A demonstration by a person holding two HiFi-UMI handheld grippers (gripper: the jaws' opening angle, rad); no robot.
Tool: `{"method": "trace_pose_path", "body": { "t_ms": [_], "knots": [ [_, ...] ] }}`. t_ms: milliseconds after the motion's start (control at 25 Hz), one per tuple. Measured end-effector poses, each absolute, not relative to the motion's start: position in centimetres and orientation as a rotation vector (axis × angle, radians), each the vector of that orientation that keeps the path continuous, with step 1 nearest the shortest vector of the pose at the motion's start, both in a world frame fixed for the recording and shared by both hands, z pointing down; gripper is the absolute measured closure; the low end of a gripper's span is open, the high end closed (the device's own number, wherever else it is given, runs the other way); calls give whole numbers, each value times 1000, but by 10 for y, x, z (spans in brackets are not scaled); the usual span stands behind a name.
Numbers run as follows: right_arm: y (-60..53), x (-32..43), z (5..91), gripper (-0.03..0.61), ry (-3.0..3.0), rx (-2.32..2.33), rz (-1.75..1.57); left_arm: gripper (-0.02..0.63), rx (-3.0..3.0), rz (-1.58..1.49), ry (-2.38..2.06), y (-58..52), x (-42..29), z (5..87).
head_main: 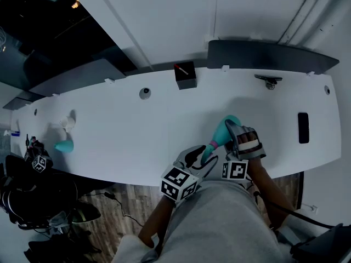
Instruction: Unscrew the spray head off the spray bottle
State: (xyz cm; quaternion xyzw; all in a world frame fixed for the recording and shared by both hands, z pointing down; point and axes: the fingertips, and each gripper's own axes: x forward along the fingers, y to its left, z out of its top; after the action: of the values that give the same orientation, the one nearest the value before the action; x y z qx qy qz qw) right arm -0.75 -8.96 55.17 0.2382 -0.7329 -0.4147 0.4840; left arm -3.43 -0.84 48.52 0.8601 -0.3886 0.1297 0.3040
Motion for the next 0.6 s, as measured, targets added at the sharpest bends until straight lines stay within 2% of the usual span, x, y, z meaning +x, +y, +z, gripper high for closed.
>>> {"method": "trace_pose_path", "body": {
  "t_ms": [40,80,160,240,320,400,440,600],
  "knots": [
    [-88,-7,556,184,-1803,548,-980,337,2336,382,-1017,-6,-34,479],
    [-85,-8,561,184,-1829,511,-942,295,2409,429,-1002,-2,-35,471],
    [-78,-9,571,184,-1902,423,-846,265,2599,584,-990,6,-42,451],
    [-69,-9,579,184,-1964,317,-760,268,2809,927,-1035,11,-56,442],
    [-57,-10,586,184,-1994,195,-707,294,2942,1465,-1029,11,-70,452],
    [-45,-12,591,184,-2004,68,-655,307,2967,1959,-891,11,-77,471],
    [-40,-13,594,184,-2003,17,-623,307,2987,2110,-813,12,-75,477],
    [-31,-12,600,184,-1945,-110,-534,337,3195,2230,-667,17,-42,481]
  ]
}}
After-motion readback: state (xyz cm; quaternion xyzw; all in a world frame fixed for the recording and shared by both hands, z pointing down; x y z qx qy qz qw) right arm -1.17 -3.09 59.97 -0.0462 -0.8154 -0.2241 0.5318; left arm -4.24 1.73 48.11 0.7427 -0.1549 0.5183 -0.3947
